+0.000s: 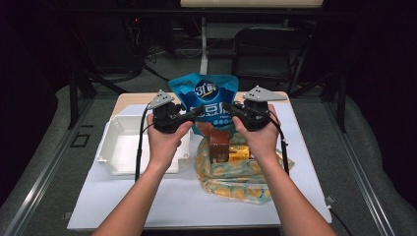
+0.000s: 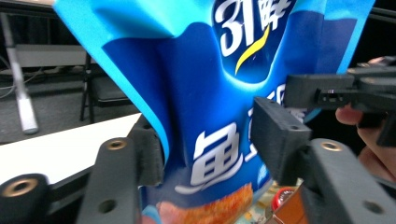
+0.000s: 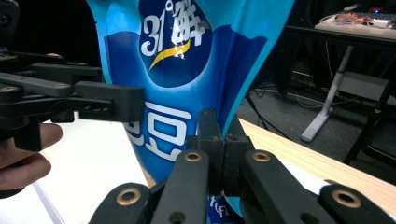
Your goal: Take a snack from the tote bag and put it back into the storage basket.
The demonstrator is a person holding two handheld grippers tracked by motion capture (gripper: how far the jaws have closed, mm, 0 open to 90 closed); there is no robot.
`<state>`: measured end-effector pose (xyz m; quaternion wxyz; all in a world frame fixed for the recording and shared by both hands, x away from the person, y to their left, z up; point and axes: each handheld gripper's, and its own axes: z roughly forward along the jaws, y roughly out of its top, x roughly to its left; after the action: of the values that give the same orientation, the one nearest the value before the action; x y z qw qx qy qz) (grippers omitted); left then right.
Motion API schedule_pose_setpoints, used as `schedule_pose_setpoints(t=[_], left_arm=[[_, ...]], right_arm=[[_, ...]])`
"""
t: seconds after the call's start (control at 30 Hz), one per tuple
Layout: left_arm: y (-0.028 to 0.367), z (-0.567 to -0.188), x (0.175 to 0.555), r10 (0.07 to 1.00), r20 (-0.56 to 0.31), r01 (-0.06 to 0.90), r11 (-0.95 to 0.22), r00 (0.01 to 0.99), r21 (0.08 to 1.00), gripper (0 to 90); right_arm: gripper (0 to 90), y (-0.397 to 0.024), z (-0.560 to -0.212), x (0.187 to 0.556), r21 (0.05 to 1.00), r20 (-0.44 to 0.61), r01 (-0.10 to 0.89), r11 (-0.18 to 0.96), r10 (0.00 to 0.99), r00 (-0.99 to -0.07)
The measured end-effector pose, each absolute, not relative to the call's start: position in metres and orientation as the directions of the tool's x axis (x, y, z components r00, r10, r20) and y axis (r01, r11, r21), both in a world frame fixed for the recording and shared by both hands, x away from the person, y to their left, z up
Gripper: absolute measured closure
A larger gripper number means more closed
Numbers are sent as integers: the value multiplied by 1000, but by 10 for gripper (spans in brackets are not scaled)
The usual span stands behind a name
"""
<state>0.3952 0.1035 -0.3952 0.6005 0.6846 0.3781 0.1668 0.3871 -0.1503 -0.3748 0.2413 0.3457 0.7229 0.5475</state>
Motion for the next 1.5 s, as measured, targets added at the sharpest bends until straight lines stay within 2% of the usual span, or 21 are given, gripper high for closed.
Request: schedule_pose_setpoints(t=[0.03, 0.13, 0.23, 0.37, 0.43, 0.47, 0.5, 0.73, 0.97, 1.03, 1.2, 1.5], left_arm=[[105, -395, 396, 723, -228, 320, 10, 652, 947, 624], [107, -393, 398, 711, -259, 346, 24, 654, 938, 803], [104, -389, 396, 730, -222, 334, -9, 646, 943, 884], [110, -384, 396, 704, -261, 342, 27, 661, 939, 899], [111, -381, 394, 705, -247, 322, 28, 665, 946, 900], [111, -379, 394, 708, -237, 316, 21, 665, 949, 900], [111, -379, 393, 710, -233, 313, 19, 665, 950, 900], [128, -374, 395, 704, -275, 309, 82, 655, 947, 900], [142, -371, 393, 718, -268, 294, 91, 643, 951, 900], [147, -371, 394, 721, -270, 293, 97, 638, 951, 900], [159, -373, 393, 735, -269, 293, 99, 623, 951, 900], [185, -375, 394, 761, -269, 289, 111, 591, 951, 900]], right_arm=[[900, -150, -376, 387, 958, 39, 243, 154, 768, -639], [900, -149, -377, 388, 959, 47, 244, 146, 765, -643], [896, -146, -378, 387, 960, 30, 229, 158, 761, -648], [849, -148, -379, 384, 968, 31, 206, 141, 753, -657], [767, -152, -379, 383, 971, 42, 205, 126, 751, -659], [678, -155, -382, 381, 970, 41, 209, 124, 764, -644], [678, -155, -382, 381, 970, 41, 209, 124, 764, -644], [470, -176, -400, 374, 961, 70, 250, 113, 780, -622], [365, -199, -413, 368, 957, 91, 275, 94, 801, -592], [275, -203, -415, 366, 955, 88, 281, 92, 820, -566], [217, -215, -422, 359, 952, 101, 296, 77, 833, -544], [209, -233, -441, 340, 948, 89, 306, 90, 847, -524]])
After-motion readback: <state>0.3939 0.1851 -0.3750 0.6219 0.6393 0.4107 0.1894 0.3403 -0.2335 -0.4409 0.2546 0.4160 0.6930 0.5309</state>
